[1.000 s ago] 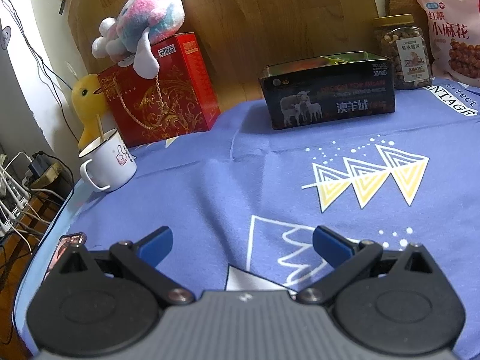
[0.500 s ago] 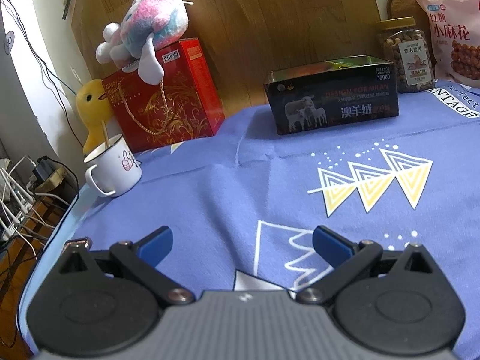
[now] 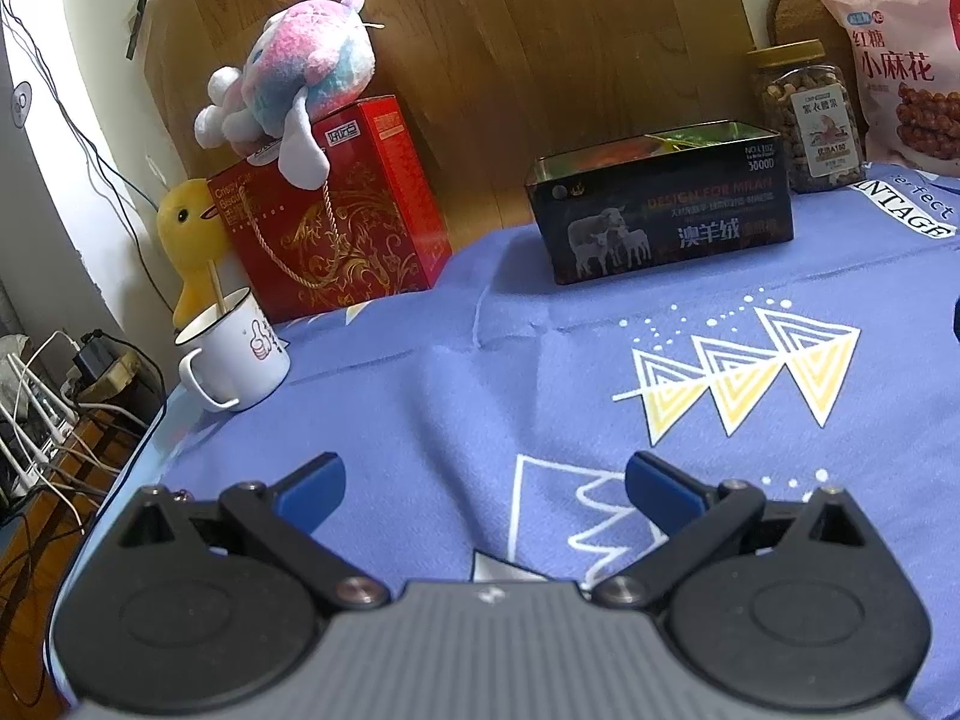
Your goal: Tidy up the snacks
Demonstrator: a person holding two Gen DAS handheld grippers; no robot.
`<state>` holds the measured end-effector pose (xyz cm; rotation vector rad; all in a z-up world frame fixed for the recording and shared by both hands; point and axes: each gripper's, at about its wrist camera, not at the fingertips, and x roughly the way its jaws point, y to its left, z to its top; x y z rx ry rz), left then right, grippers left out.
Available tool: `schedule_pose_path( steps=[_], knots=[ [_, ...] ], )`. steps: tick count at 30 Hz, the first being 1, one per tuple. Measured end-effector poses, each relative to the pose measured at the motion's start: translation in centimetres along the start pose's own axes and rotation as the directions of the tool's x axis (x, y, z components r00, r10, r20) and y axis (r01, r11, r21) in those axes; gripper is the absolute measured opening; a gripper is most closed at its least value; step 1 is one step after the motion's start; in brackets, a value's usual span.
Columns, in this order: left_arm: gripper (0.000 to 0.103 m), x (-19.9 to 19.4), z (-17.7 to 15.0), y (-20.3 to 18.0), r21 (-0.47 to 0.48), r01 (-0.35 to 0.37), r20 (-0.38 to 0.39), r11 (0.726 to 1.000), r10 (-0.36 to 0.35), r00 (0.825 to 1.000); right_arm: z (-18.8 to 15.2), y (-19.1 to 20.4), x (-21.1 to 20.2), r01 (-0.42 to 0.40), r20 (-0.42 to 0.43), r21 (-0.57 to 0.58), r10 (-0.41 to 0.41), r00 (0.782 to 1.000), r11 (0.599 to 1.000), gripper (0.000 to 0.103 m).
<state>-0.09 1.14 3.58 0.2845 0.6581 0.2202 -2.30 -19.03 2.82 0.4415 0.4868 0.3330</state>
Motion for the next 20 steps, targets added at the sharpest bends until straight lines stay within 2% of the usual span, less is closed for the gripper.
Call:
schedule_pose_path(
  steps=[20],
  knots=[
    [0.103,-0.11,-0.21,-0.58,0.015,0.036,-0.006,0.999,-0.036,0.999,-0.05,-0.07,0.03,0.0,-0.003,0.0,0.0,1.0,1.0,0.095]
  ],
)
